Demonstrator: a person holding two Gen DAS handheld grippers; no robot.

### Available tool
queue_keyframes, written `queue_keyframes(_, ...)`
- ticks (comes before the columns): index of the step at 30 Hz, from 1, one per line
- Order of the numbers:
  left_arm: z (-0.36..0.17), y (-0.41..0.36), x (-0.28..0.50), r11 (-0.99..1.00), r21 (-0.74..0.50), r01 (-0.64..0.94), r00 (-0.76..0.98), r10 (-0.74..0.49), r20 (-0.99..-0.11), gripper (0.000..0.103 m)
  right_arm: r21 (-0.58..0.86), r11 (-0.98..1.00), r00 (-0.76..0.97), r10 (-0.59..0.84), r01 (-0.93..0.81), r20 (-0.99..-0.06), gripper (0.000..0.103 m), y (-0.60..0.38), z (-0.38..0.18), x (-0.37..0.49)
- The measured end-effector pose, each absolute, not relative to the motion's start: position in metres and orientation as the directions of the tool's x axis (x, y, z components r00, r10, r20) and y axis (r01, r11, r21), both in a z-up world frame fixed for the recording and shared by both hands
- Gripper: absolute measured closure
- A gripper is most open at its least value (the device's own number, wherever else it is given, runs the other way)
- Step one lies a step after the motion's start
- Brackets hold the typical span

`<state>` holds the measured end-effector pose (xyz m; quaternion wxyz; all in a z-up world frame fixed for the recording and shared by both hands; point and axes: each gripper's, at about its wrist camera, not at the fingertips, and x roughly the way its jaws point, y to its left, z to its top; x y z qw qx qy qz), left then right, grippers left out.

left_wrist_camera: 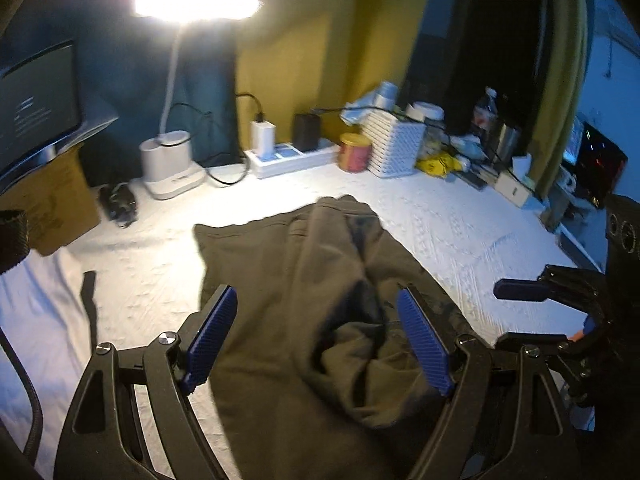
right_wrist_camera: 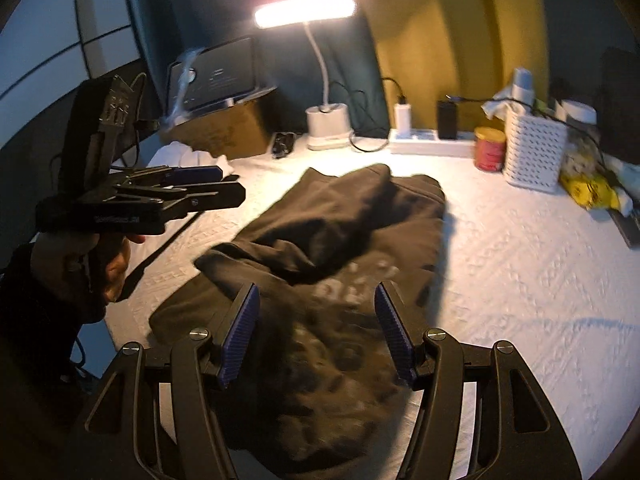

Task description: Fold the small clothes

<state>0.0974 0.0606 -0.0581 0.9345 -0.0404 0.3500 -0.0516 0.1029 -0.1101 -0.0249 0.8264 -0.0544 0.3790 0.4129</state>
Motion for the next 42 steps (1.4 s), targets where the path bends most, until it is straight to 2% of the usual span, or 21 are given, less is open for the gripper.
queue_keyframes(7, -0.065, 0.038, 0.133, 0.991, 0.035, 0.133, 0.673, -0.064, -0.737, 0.021, 0.236, 0.681, 0.387, 0.628, -0.693, -0.675, 0.04, -0.132, -0.039, 0.12)
queue_keyframes(14, -0.065, 0.008, 0.172, 0.946, 0.161, 0.28, 0.626, -0.053, -0.778, 0.021, 0.24, 0.737, 0.44, 0.596, -0.632, -0.672, 0.04, -0.158, -0.042, 0.158)
queue_keyframes(19, -0.099, -0.005, 0.203, 0.91, 0.222, 0.349, 0.531, 0.004, -0.847, 0.021, 0.258, 0.751, 0.45, 0.593, -0.608, -0.668, 0.04, -0.166, -0.045, 0.175)
queue_keyframes(22, -0.115, 0.004, 0.21, 0.905, 0.246, 0.346, 0.511, 0.038, -0.859, 0.021, 0.261, 0.754, 0.442, 0.588, -0.603, -0.677, 0.04, -0.166, -0.051, 0.183)
queue_keyframes(23, -0.118, 0.009, 0.211, 0.909, 0.243, 0.338, 0.507, 0.042, -0.861, 0.026, 0.262, 0.755, 0.438, 0.586, -0.601, -0.682, 0.04, -0.166, -0.054, 0.186)
queue_keyframes(24, -0.12, 0.015, 0.211, 0.916, 0.234, 0.326, 0.502, 0.042, -0.864, 0.037, 0.263, 0.756, 0.433, 0.583, -0.6, -0.687, 0.04, -0.165, -0.056, 0.188)
queue_keyframes(25, -0.121, 0.024, 0.21, 0.926, 0.219, 0.308, 0.497, 0.039, -0.867, 0.04, 0.262, 0.758, 0.427, 0.578, -0.598, -0.696, 0.04, -0.162, -0.06, 0.191)
queue_keyframes(29, -0.119, 0.054, 0.196, 0.958, 0.176, 0.226, 0.518, 0.035, -0.855, 0.04, 0.257, 0.756, 0.406, 0.567, -0.603, -0.716, 0.04, -0.151, -0.068, 0.199)
queue_keyframes(36, -0.113, 0.112, 0.167, 0.988, 0.151, 0.036, 0.579, 0.103, -0.809, 0.04, 0.236, 0.734, 0.376, 0.563, -0.637, -0.736, 0.04, -0.118, -0.07, 0.202)
queue_keyframes(42, -0.114, 0.144, 0.157, 1.0, -0.02, -0.01, 0.606, -0.009, -0.795, 0.04, 0.213, 0.729, 0.373, 0.551, -0.65, -0.746, 0.04, -0.096, -0.069, 0.201)
